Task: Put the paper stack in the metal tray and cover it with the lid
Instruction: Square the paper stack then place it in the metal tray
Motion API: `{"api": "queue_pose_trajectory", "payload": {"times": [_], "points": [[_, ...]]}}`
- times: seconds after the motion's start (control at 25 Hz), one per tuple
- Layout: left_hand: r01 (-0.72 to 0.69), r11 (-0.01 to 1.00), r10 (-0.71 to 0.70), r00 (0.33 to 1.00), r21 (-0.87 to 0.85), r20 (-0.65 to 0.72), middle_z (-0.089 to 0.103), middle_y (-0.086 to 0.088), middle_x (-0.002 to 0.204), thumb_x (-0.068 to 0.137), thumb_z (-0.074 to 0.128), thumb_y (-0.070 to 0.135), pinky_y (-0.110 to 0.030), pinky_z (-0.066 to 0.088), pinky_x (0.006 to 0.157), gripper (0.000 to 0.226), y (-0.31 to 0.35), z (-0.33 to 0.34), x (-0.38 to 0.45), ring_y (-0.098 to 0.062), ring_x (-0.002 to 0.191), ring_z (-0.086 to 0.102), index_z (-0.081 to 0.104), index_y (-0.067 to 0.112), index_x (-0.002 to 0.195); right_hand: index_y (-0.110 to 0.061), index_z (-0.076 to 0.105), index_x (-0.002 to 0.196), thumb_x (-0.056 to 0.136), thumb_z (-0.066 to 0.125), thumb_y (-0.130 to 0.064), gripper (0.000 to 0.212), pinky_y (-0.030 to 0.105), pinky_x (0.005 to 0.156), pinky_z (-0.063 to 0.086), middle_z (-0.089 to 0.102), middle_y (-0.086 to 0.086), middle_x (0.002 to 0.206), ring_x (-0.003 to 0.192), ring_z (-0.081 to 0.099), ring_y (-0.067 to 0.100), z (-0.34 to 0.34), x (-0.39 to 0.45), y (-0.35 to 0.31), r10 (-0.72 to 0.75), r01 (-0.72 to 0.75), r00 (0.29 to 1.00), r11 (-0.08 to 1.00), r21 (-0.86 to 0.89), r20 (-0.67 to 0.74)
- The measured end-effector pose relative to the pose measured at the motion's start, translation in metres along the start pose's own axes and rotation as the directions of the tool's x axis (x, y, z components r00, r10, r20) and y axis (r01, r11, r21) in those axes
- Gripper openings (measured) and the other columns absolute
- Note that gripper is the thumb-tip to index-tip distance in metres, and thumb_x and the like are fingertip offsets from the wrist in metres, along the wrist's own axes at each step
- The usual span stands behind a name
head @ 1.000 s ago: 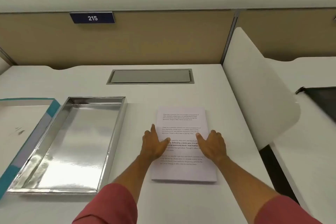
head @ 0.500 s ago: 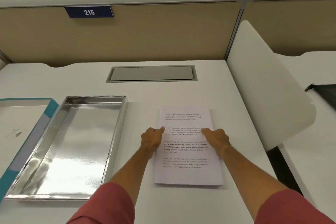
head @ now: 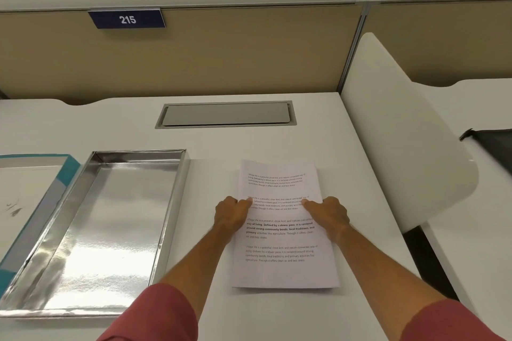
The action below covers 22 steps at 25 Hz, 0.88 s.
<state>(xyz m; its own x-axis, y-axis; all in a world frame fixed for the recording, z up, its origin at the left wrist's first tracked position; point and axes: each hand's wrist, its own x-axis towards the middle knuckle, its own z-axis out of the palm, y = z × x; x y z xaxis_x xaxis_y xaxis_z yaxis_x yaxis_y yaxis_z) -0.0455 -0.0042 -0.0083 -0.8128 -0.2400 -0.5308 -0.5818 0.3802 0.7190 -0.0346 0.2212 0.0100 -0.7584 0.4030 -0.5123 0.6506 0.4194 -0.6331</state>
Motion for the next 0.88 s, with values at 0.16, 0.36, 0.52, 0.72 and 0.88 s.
{"api": "queue_pose_trajectory", "payload": {"times": [0.16, 0.36, 0.52, 0.72, 0.88], "points": [[0.003, 0.996, 0.000, 1.000, -0.091, 0.025, 0.066, -0.010, 0.109, 0.090, 0.058, 0.036, -0.044, 0.055, 0.086, 0.032, 0.000, -0.007, 0.004, -0.030, 0.096, 0.065, 0.057, 0.007, 0.103, -0.014, 0.056, 0.074, 0.080, 0.073, -0.037, 0.030, 0.041, 0.076, 0.059, 0.065, 0.003, 0.081, 0.081, 0.067, 0.028, -0.004, 0.004, 0.003, -0.035, 0.024, 0.998, 0.984, 0.176, 0.060], [0.078, 0.968, -0.046, 0.989, -0.237, 0.137, 0.074, -0.016, 0.099, 0.091, 0.057, 0.022, -0.048, 0.060, 0.080, 0.024, -0.007, -0.016, 0.011, -0.034, 0.088, 0.072, 0.062, 0.001, 0.100, -0.007, 0.061, 0.079, 0.081, 0.073, -0.027, 0.023, 0.034, 0.066, 0.057, 0.072, 0.011, 0.086, 0.076, 0.069, 0.028, -0.008, 0.015, 0.012, -0.010, -0.025, 0.994, 0.950, 0.312, 0.110], [0.093, 0.948, -0.045, 0.986, -0.306, 0.161, 0.076, -0.017, 0.088, 0.090, 0.059, 0.009, -0.036, 0.059, 0.061, 0.013, -0.012, -0.024, 0.015, -0.030, 0.075, 0.075, 0.063, -0.001, 0.097, -0.004, 0.064, 0.090, 0.086, 0.060, -0.020, 0.017, 0.031, 0.060, 0.051, 0.070, 0.011, 0.082, 0.068, 0.066, 0.027, -0.018, 0.025, 0.014, 0.037, -0.112, 0.978, 0.924, 0.366, 0.206], [0.101, 0.935, -0.027, 0.976, -0.340, 0.217, 0.078, -0.013, 0.082, 0.089, 0.065, 0.006, -0.033, 0.059, 0.057, 0.010, -0.013, -0.028, 0.017, -0.026, 0.074, 0.076, 0.063, 0.000, 0.097, 0.000, 0.066, 0.098, 0.090, 0.059, -0.010, 0.014, 0.037, 0.063, 0.059, 0.077, 0.014, 0.083, 0.078, 0.074, 0.030, -0.027, 0.033, 0.017, 0.067, -0.202, 0.937, 0.905, 0.374, 0.342], [0.082, 0.946, 0.001, 0.967, -0.315, 0.254, 0.078, -0.013, 0.085, 0.088, 0.067, 0.009, -0.033, 0.060, 0.059, 0.016, -0.013, -0.029, 0.017, -0.027, 0.077, 0.076, 0.066, -0.005, 0.097, 0.000, 0.068, 0.101, 0.092, 0.061, -0.011, 0.015, 0.037, 0.064, 0.059, 0.077, 0.017, 0.094, 0.083, 0.074, 0.030, -0.025, 0.037, 0.021, 0.029, -0.175, 0.934, 0.906, 0.385, 0.357]]}}
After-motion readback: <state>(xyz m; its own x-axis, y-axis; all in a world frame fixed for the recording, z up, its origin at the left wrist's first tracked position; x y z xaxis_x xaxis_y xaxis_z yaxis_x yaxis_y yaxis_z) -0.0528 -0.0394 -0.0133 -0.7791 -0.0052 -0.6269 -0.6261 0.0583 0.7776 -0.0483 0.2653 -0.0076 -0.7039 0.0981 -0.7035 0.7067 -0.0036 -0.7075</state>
